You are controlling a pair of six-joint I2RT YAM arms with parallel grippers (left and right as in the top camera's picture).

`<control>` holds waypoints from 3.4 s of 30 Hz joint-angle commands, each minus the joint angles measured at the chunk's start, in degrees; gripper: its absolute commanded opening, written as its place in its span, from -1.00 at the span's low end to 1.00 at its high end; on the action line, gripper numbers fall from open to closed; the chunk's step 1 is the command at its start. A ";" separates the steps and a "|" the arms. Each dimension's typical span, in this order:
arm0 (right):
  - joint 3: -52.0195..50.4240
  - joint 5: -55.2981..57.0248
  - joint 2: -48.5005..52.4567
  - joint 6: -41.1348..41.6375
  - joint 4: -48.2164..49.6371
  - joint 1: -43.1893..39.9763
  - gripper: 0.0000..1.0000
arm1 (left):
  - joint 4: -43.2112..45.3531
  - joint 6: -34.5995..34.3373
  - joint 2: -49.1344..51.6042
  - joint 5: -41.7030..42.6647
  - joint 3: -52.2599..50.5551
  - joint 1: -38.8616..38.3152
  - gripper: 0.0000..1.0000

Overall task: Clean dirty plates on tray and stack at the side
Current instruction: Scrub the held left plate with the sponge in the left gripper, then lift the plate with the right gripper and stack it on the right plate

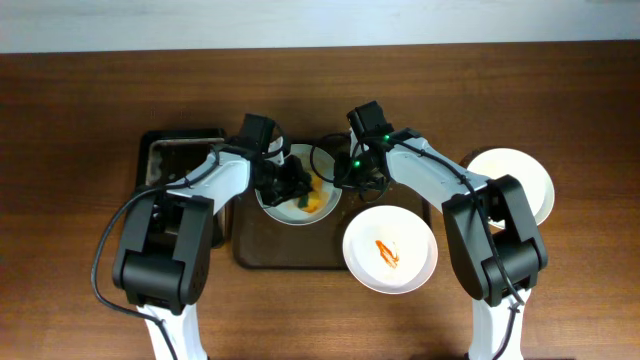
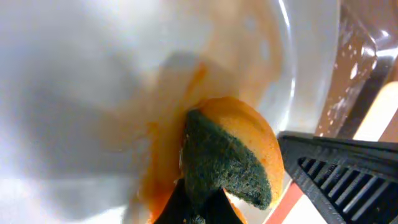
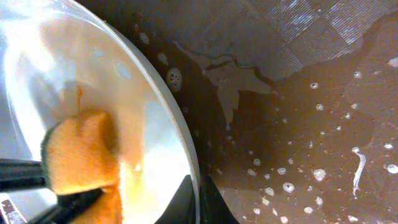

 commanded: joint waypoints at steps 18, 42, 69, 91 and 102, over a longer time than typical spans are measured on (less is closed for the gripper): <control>1.05 0.50 -0.20 0.52 -0.63 -0.11 -0.92 | 0.76 14.03 -0.44 12.44 -2.03 -0.61 -1.00; 1.05 0.96 -0.20 0.52 -1.05 -0.11 -0.92 | -3.85 15.61 -2.60 -19.12 -2.03 7.78 -1.00; 1.62 14.21 -7.96 -15.21 -4.17 -0.09 -0.92 | -9.88 18.08 -21.51 -25.66 -2.10 7.85 -1.00; 4.09 35.28 -20.33 -17.44 -11.13 3.10 -0.92 | -9.46 18.08 -21.51 -27.93 -2.10 7.89 -1.00; 4.09 16.72 -20.09 -13.94 -13.90 -0.83 -0.92 | -9.90 18.05 -21.51 -27.91 -2.10 7.89 -1.00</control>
